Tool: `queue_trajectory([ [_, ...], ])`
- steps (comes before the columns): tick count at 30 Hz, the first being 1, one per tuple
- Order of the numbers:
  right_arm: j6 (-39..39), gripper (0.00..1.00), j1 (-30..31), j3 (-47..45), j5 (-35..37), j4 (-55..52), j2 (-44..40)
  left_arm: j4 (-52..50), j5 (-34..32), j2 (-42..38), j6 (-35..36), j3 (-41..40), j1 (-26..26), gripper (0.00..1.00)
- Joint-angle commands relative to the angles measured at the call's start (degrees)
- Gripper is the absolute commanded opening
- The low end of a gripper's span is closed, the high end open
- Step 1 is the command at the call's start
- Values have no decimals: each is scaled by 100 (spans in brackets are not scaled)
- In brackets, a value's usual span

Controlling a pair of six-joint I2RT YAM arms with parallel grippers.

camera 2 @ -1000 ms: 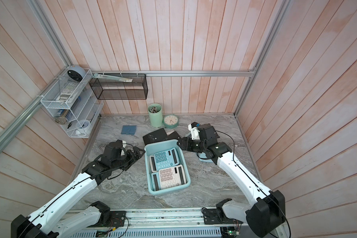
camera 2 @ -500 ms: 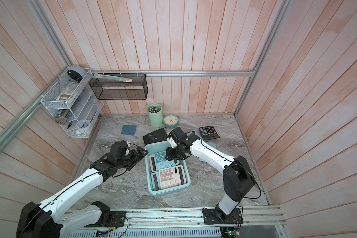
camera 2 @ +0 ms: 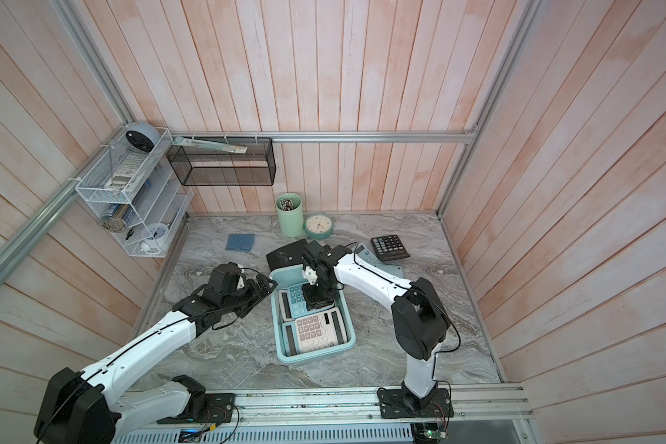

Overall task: Put the calculator in the storage box
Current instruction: Pick up the calculator from the center of the board.

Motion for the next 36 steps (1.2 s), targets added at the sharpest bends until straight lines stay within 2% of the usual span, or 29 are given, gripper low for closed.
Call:
queue_trajectory([
  [1, 22, 32, -24, 11, 278, 324, 158, 79, -102, 15, -11, -75, -11, 100],
  [6, -2, 31, 93, 91, -24, 283, 138, 11, -139, -39, 22, -91, -11, 100],
  [11, 292, 33, 125, -65, 579, 309, -251, 15, -142, -39, 24, -87, -11, 100],
  [16, 375, 33, 45, -271, 885, 34, 159, 6, -144, -15, 25, -96, -13, 100],
  [24, 278, 36, 200, -18, 1457, 1031, 325, 46, -121, 1, 33, -119, -13, 100],
  [30, 359, 37, 249, -482, 1291, 1790, -287, 35, -108, -15, 41, -80, -11, 100],
  [36, 367, 41, 257, -927, 734, 1553, -1126, -80, -64, -22, 94, 42, -11, 100],
])
